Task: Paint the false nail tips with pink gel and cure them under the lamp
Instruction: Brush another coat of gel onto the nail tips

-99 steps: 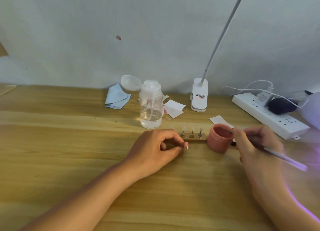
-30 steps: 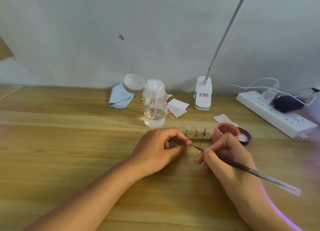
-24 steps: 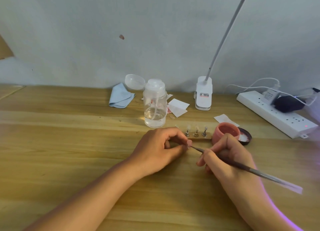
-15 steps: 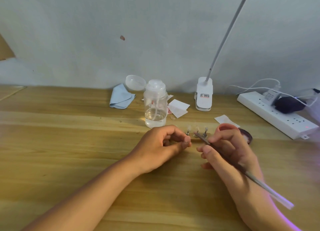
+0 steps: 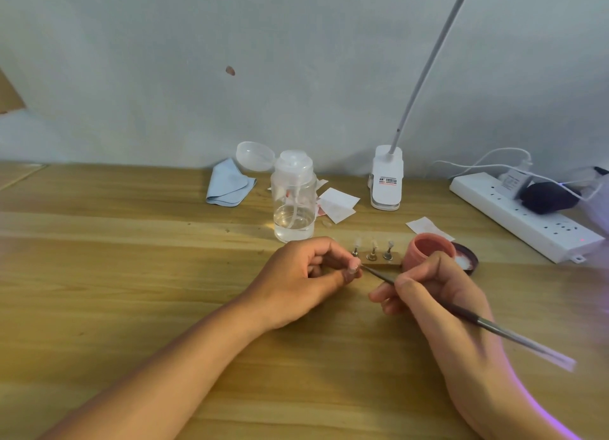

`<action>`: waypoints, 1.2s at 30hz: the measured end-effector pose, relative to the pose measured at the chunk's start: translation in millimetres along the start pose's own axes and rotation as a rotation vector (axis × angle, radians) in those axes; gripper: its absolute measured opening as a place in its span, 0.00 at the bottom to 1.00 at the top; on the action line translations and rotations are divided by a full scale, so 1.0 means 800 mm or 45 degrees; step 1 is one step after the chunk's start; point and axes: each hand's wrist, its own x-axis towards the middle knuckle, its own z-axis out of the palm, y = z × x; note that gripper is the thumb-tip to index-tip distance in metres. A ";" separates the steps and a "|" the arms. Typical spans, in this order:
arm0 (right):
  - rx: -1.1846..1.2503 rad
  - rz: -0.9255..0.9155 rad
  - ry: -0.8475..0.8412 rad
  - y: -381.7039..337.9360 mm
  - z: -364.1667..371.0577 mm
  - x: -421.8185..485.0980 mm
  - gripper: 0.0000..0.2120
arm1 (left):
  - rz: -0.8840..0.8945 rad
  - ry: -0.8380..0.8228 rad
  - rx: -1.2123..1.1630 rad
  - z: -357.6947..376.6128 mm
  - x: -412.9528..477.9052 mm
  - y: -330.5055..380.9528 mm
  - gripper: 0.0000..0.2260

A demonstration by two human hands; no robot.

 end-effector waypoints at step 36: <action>-0.026 -0.085 0.014 0.004 -0.005 0.001 0.08 | 0.013 0.031 0.034 0.001 -0.001 0.004 0.11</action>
